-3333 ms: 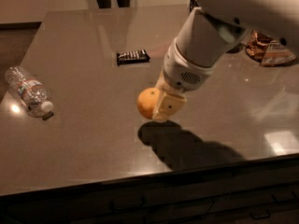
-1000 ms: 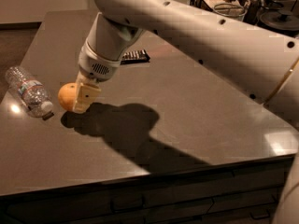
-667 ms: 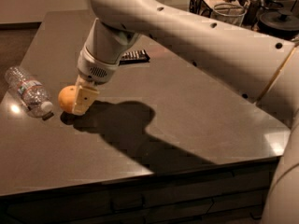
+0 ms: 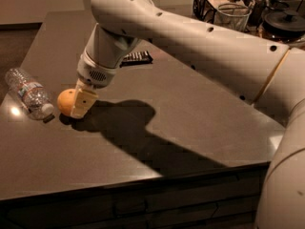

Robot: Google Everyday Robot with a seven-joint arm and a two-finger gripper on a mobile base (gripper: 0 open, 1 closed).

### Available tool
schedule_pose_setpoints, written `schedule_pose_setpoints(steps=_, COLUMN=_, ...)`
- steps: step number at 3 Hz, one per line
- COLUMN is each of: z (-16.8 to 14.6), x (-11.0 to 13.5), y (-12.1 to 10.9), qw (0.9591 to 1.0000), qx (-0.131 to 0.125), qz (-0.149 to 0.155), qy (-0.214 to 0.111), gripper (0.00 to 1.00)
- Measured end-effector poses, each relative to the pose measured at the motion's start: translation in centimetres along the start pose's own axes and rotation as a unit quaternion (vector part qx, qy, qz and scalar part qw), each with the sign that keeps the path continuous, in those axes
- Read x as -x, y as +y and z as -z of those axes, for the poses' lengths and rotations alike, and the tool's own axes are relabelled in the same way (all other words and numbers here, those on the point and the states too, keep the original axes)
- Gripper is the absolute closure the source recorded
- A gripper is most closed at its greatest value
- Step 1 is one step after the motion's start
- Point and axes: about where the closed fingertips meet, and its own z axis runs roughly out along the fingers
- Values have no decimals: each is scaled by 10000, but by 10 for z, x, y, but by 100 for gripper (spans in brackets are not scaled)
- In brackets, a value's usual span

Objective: Move orange near water bottle

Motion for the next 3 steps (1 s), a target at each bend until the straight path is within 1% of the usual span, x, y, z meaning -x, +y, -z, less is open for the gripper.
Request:
schedule_pose_setpoints(steps=1, z=-1, x=0, y=1, qw=10000, qx=11, qz=12, qy=8, gripper=13)
schedule_pose_setpoints(steps=2, z=-2, x=1, y=2, qw=10000, qx=23, qz=20, qy=12, gripper=0)
schedule_pose_setpoints(steps=3, z=-2, x=1, y=2, qw=10000, qx=23, qz=20, qy=13, gripper=0)
